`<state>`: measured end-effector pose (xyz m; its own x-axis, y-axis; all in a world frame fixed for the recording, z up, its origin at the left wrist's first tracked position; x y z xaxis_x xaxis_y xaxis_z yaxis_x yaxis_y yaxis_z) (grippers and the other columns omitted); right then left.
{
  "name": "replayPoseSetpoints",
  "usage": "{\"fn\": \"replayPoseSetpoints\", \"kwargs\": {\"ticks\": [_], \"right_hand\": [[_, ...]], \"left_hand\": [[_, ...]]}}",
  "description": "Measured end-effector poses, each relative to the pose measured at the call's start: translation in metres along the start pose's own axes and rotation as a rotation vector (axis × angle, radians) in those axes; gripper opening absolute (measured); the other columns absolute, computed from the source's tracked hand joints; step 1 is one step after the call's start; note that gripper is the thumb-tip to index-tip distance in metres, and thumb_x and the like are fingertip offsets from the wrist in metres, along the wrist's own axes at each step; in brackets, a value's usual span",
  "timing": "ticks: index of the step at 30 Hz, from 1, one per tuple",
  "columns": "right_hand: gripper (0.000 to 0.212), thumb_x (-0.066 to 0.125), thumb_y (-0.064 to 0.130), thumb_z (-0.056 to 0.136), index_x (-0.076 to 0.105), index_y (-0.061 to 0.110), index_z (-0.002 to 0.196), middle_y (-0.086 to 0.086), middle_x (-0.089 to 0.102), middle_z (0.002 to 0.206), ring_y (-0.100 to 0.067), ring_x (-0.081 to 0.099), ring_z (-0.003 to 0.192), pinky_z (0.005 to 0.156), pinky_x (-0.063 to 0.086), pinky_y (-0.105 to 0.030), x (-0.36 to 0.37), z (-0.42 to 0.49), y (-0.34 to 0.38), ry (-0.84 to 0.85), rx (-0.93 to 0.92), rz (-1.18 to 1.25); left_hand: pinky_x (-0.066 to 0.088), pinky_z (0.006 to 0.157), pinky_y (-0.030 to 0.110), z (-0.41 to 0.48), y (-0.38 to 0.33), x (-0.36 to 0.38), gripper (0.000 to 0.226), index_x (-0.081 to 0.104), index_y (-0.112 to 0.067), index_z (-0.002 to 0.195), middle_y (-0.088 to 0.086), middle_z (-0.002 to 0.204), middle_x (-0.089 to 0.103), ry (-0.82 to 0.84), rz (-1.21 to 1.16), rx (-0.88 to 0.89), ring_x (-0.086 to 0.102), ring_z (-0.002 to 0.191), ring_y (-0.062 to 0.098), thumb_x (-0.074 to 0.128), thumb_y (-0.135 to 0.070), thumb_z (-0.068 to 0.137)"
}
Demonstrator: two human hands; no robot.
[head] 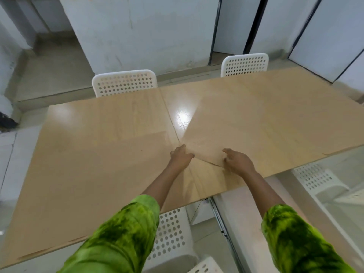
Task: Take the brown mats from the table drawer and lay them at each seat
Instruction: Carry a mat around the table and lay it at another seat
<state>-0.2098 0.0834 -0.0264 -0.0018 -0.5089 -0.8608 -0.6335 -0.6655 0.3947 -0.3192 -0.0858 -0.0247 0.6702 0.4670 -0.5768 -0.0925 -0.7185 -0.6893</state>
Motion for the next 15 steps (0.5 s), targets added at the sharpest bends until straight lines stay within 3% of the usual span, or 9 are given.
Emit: {"fn": "replayPoseSetpoints", "kwargs": {"ticks": [3, 8, 15], "right_hand": [[0.045, 0.042, 0.028, 0.096, 0.039, 0.021, 0.141, -0.004, 0.038, 0.149, -0.024, 0.043, 0.131, 0.100, 0.038, -0.031, 0.005, 0.000, -0.005, 0.039, -0.033, -0.116], [0.049, 0.041, 0.041, 0.095, 0.036, 0.026, 0.141, -0.001, 0.022, 0.157, -0.021, 0.018, 0.145, 0.108, 0.032, -0.040, 0.018, 0.002, -0.005, 0.064, -0.067, -0.156], [0.060, 0.038, 0.057, 0.090, 0.026, 0.034, 0.144, -0.008, 0.017, 0.158, -0.033, 0.017, 0.144, 0.107, 0.033, -0.048, 0.030, 0.004, 0.000, 0.054, -0.089, -0.321]], "left_hand": [[0.026, 0.105, 0.035, 0.015, -0.001, -0.002, 0.048, 0.040, -0.006, 0.131, 0.015, 0.142, 0.038, -0.063, 0.074, -0.102, 0.029, 0.133, 0.033, 0.049, -0.025, 0.088], [0.033, 0.098, 0.034, 0.021, -0.004, -0.005, 0.044, 0.042, -0.009, 0.132, 0.011, 0.139, 0.037, -0.090, -0.014, -0.254, 0.030, 0.129, 0.032, 0.046, -0.020, 0.090], [0.033, 0.100, 0.038, 0.028, -0.009, -0.016, 0.049, 0.038, -0.007, 0.136, 0.011, 0.145, 0.026, -0.141, -0.211, -0.307, 0.025, 0.132, 0.032, 0.048, -0.022, 0.091]]}}
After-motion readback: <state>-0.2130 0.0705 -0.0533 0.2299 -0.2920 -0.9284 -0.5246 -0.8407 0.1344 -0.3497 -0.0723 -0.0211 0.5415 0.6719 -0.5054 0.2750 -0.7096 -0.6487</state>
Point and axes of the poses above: each hand's wrist, its own z-axis towards the middle knuckle, its own x-axis out of the palm, y = z × x, the point moved 9 cm from there along z, towards the middle knuckle
